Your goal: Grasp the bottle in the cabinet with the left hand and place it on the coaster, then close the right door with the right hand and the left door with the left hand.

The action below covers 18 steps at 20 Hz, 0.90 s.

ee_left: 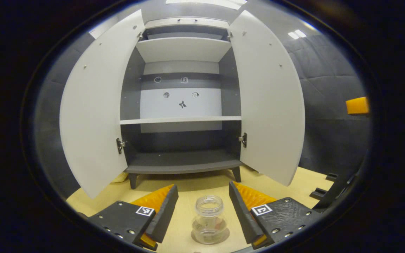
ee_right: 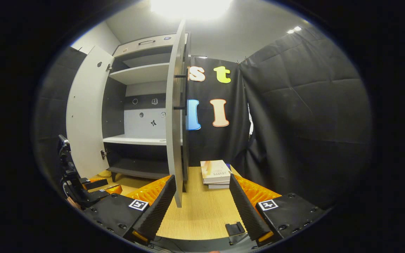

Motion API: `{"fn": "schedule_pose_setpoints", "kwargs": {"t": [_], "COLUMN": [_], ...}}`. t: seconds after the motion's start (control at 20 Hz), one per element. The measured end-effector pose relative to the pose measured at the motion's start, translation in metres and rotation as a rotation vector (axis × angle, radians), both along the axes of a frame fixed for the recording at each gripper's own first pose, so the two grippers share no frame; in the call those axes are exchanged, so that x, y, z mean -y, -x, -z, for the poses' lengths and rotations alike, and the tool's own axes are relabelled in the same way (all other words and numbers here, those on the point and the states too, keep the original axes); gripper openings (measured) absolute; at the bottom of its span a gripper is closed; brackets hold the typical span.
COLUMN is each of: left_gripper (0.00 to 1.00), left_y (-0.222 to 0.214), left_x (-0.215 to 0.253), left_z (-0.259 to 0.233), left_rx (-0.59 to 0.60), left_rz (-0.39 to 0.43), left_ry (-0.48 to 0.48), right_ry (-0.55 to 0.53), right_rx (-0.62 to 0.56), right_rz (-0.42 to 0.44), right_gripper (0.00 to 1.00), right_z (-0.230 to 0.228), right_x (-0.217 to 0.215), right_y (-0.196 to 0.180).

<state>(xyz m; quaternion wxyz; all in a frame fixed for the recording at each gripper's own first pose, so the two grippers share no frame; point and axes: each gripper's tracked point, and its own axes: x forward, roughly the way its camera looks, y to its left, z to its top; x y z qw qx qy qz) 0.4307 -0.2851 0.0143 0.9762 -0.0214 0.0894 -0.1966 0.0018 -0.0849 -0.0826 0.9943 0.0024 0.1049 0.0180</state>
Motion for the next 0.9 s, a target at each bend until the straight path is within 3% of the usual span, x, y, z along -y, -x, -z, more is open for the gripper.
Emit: {"fn": "schedule_pose_setpoints", "kwargs": {"t": [0.4, 0.9], "left_gripper": [0.84, 0.84], "left_y": [-0.003, -0.017], "left_x": [-0.057, -0.146], "left_z": [-0.056, -0.119], "left_rx": [-0.002, 0.056], "left_rz": [-0.083, -0.163], "left_ry": [-0.01, -0.002], "right_ry": [-0.004, 0.029], "right_rx": [0.06, 0.111], "right_rz": [0.013, 0.115], "right_gripper": [0.98, 0.97], "right_z": [-0.035, -0.082], "right_x": [0.002, 0.003], "right_y": [-0.042, -0.098]}}
